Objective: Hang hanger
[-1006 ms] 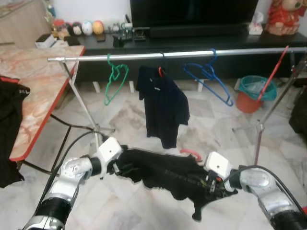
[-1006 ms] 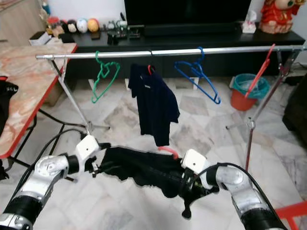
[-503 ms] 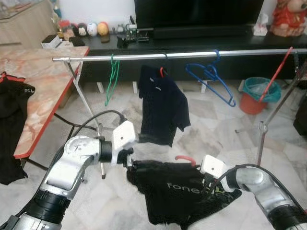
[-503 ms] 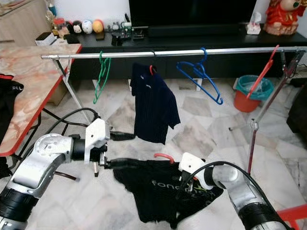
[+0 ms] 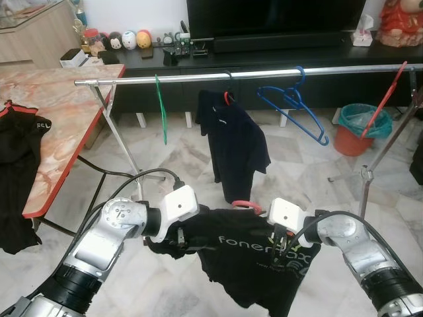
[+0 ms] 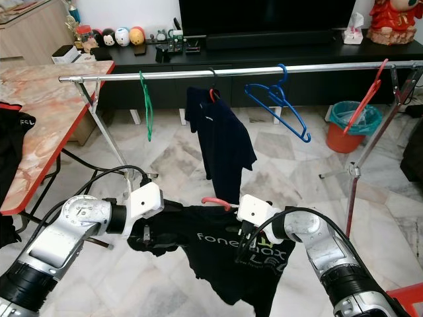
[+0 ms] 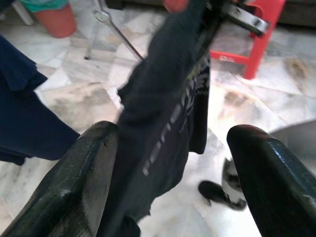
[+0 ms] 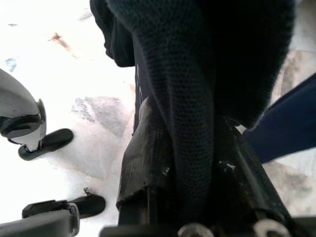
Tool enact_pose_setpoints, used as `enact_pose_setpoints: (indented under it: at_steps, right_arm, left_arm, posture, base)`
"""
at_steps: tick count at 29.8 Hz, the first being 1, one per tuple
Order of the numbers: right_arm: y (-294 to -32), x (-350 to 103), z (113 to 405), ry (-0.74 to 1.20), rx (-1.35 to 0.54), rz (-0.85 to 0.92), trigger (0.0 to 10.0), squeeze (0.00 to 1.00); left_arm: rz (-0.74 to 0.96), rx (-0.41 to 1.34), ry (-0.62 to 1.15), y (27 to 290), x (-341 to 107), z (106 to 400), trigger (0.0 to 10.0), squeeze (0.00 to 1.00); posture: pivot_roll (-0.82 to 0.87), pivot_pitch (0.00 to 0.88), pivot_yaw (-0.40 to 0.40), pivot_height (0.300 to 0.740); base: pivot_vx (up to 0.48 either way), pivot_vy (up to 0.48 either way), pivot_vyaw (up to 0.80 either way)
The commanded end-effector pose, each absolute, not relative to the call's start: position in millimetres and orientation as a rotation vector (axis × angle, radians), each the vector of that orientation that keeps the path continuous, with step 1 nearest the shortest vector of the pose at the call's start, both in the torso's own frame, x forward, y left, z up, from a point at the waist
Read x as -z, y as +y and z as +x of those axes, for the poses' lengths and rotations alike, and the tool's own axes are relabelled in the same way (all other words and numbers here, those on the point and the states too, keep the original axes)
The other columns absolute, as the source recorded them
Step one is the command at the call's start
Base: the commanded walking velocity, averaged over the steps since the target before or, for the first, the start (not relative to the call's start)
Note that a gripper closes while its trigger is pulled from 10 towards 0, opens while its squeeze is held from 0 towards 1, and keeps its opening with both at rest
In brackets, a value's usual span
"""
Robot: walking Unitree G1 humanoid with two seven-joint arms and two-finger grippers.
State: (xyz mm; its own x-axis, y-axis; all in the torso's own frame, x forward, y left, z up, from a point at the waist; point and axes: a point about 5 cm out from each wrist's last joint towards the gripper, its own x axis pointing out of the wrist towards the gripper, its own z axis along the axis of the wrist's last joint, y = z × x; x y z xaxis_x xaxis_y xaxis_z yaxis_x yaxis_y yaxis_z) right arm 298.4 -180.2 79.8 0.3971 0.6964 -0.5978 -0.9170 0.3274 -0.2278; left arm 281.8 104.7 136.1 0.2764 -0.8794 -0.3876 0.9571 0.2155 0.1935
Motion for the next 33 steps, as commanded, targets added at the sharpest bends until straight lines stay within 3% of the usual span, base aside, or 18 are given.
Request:
enact_pose_setpoints:
  at_steps: [1,20,21,22,23,33]
  right_arm:
    - [-168.0,-90.2,301.0,0.367,-1.136,-0.586,10.0,0.00]
    - [-155.2,-99.8,299.9,0.326,-1.194,-0.574,10.0,0.00]
    - [-155.1,-100.4,300.1,0.324,-1.194,-0.573,10.0,0.00]
    - [-155.1,-100.4,300.1,0.324,-1.194,-0.573,10.0,0.00]
    - [-155.1,-100.7,300.1,0.324,-1.194,-0.574,10.0,0.00]
    - [-154.7,-102.4,303.3,0.306,-1.163,-0.570,10.0,0.00]
  left_arm:
    - [0.475,1.243,0.234,107.5,-133.7,285.6,10.0,0.00]
    - [0.459,1.256,0.256,92.3,-126.4,283.5,10.0,0.00]
    - [0.449,1.258,0.255,91.3,-127.1,282.9,7.3,0.00]
    - [0.449,1.258,0.255,91.3,-127.1,282.9,7.3,0.00]
    - [0.446,1.260,0.255,91.2,-127.4,282.8,0.0,0.00]
    - [0.482,1.269,0.268,93.6,-125.7,282.7,0.0,0.00]
  posture:
    - [-0.07,0.000,0.077,0.740]
    - [-0.07,0.002,0.073,0.740]
    - [-0.07,0.002,0.073,0.740]
    - [-0.07,0.002,0.073,0.740]
    - [-0.07,0.003,0.073,0.740]
    - [-0.07,0.001,0.073,0.740]
  base:
    - [0.000,0.000,0.00]
    - [0.000,0.000,0.00]
    - [0.000,0.000,0.00]
    - [0.000,0.000,0.00]
    - [0.000,0.000,0.00]
    - [0.000,0.000,0.00]
